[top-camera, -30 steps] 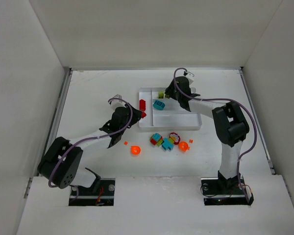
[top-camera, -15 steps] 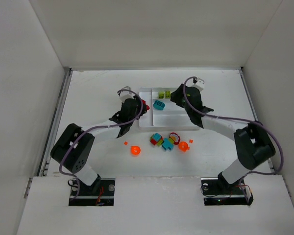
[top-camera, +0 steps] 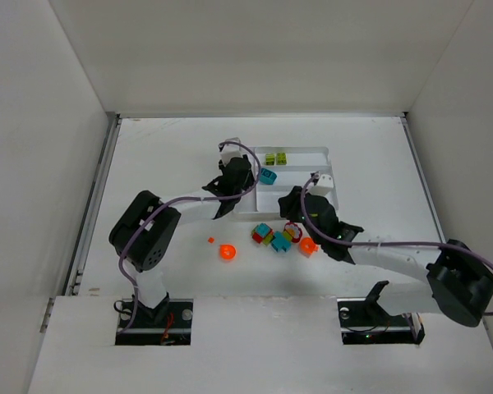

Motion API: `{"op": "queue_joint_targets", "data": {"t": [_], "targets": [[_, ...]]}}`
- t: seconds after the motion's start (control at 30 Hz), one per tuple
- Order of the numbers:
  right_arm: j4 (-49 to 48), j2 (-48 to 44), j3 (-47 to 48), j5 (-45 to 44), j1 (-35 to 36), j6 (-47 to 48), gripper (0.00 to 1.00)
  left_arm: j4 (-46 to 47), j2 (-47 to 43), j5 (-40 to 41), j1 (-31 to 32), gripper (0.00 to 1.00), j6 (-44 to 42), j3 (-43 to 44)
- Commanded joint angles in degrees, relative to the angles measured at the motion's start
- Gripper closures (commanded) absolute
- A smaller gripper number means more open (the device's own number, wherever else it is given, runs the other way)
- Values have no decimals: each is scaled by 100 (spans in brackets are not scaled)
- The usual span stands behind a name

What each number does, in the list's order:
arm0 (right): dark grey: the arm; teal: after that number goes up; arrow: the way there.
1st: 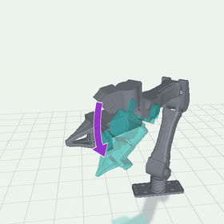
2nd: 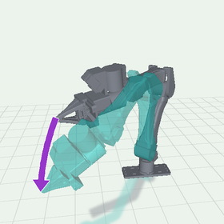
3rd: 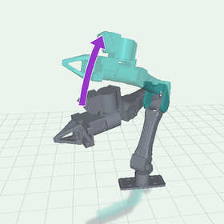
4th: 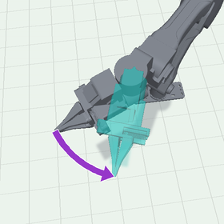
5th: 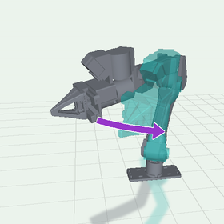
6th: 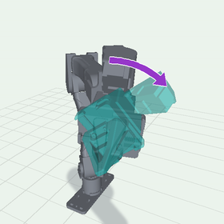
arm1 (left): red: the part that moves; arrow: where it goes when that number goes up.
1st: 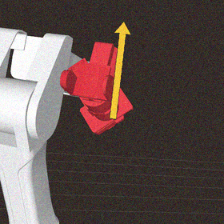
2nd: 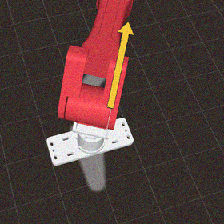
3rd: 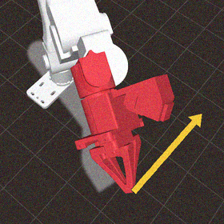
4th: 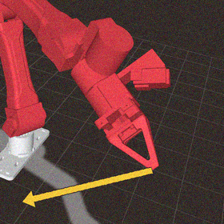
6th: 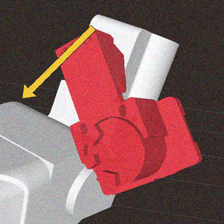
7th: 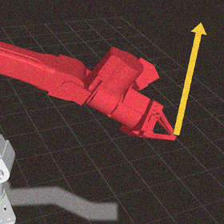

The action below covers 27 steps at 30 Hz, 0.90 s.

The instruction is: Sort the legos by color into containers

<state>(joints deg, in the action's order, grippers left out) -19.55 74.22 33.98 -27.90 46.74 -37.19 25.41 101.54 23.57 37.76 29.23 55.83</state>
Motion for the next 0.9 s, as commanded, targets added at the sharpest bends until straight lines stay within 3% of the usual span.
{"op": "queue_joint_targets", "data": {"t": [0.0,0.07,0.17,0.37,0.5,0.87], "targets": [[222,-451,-242,-479,269,133,53,-71,15,244,-45,72,-260,349],[486,-618,-330,-471,462,115,60,-124,42,236,-54,69,-278,419],[812,-698,-357,-427,778,98,60,-168,42,253,-27,63,-392,481],[892,-303,-120,-111,1218,370,40,-177,-125,236,-54,54,-401,394],[804,109,161,-23,1350,703,33,-177,-335,200,-54,53,-383,244],[865,989,821,-49,1632,1355,36,-413,-2373,-371,17,55,556,-1477]]}}
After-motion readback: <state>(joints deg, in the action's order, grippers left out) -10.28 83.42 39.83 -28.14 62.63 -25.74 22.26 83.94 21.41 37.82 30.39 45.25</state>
